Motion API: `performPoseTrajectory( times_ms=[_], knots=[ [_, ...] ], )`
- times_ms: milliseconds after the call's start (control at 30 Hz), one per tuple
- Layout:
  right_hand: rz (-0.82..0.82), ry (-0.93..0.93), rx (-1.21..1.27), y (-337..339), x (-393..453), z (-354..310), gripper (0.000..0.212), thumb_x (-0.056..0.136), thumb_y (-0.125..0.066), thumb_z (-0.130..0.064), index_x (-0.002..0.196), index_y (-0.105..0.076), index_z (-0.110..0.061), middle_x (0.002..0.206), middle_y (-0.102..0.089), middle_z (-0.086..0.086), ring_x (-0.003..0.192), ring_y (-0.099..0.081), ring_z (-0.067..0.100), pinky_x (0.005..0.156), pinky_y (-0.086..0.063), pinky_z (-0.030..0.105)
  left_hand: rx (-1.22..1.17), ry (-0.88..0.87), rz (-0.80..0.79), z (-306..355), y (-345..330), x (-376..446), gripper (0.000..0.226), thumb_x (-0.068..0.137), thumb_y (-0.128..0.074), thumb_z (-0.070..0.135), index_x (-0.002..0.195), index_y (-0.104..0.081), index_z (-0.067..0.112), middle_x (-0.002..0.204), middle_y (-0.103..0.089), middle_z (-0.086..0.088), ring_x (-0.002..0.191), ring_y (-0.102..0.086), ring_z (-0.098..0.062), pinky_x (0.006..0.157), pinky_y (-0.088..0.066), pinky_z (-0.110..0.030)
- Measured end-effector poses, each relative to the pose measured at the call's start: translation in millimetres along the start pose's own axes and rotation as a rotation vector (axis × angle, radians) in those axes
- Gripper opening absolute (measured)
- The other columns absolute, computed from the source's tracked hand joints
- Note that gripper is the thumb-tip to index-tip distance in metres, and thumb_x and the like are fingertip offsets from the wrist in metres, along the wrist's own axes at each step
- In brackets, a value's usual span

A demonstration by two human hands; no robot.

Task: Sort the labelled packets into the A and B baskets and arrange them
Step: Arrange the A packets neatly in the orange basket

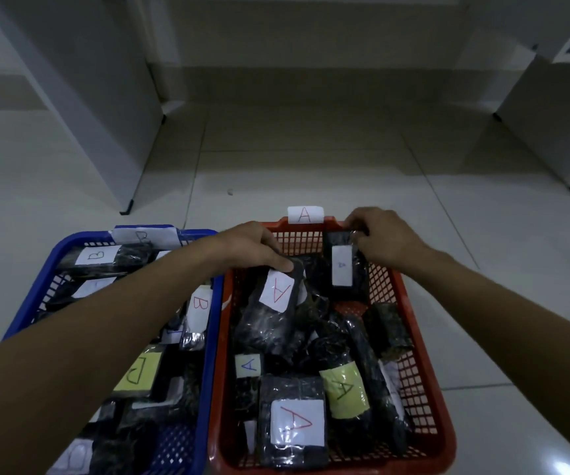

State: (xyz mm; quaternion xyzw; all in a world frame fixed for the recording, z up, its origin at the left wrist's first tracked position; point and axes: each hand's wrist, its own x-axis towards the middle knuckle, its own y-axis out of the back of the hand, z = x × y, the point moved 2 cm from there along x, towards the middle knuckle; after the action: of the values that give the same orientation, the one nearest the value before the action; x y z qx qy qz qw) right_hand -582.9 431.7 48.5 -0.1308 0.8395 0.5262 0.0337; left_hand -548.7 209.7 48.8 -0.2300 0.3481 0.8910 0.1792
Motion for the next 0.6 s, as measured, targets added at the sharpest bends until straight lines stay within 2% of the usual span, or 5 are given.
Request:
performPoseTrajectory(
  times_ms=[133, 233, 300, 467, 600],
  knots=[
    [-0.032, 0.034, -0.204, -23, -1, 3, 0.04, 0.087, -0.066, -0.006, 0.125, -0.063, -0.019, 0.127, -0.061, 0.007, 0.111, -0.06, 0.024, 0.091, -0.047, 0.028, -0.229, 0.013, 0.08, 1, 1, 3, 0.026, 0.078, -0.079, 0.014, 0.101, -0.068, 0.016, 0.099, -0.066, 0.002, 0.093, -0.062, -0.014, 0.073, -0.049, -0.027],
    [-0.123, 0.117, -0.338, -39, -7, 5, 0.062, 0.079, -0.08, -0.026, 0.135, -0.055, -0.021, 0.136, -0.053, 0.004, 0.12, -0.054, 0.023, 0.102, -0.047, 0.036, -0.364, -0.022, 0.144, -3, 8, 3, 0.032, 0.079, -0.077, 0.012, 0.109, -0.066, 0.016, 0.104, -0.065, -0.002, 0.096, -0.063, -0.018, 0.075, -0.05, -0.029],
    [-0.2, 0.138, -0.403, -45, -9, 7, 0.081, 0.075, -0.082, -0.041, 0.145, -0.043, -0.025, 0.144, -0.047, 0.002, 0.13, -0.047, 0.024, 0.107, -0.044, 0.042, -0.425, -0.057, 0.198, -4, 12, 4, 0.034, 0.079, -0.076, 0.012, 0.111, -0.065, 0.016, 0.108, -0.065, -0.003, 0.096, -0.063, -0.017, 0.071, -0.049, -0.025],
    [-0.305, 0.19, -0.505, -43, -4, 9, 0.098, 0.072, -0.08, -0.054, 0.153, -0.03, -0.029, 0.155, -0.034, 0.001, 0.14, -0.035, 0.025, 0.112, -0.037, 0.044, -0.512, -0.14, 0.314, -1, 14, 8, 0.036, 0.079, -0.076, 0.009, 0.112, -0.066, 0.015, 0.108, -0.065, -0.005, 0.085, -0.066, -0.013, 0.053, -0.049, -0.012],
    [-0.343, 0.203, -0.669, -54, -6, 10, 0.116, 0.064, -0.086, -0.053, 0.156, -0.019, -0.03, 0.158, -0.027, 0.002, 0.139, -0.036, 0.029, 0.111, -0.039, 0.048, -0.514, -0.167, 0.328, -1, 12, 11, 0.035, 0.081, -0.075, 0.009, 0.114, -0.066, 0.015, 0.11, -0.064, -0.005, 0.087, -0.063, -0.012, 0.049, -0.045, -0.006]
  ],
)
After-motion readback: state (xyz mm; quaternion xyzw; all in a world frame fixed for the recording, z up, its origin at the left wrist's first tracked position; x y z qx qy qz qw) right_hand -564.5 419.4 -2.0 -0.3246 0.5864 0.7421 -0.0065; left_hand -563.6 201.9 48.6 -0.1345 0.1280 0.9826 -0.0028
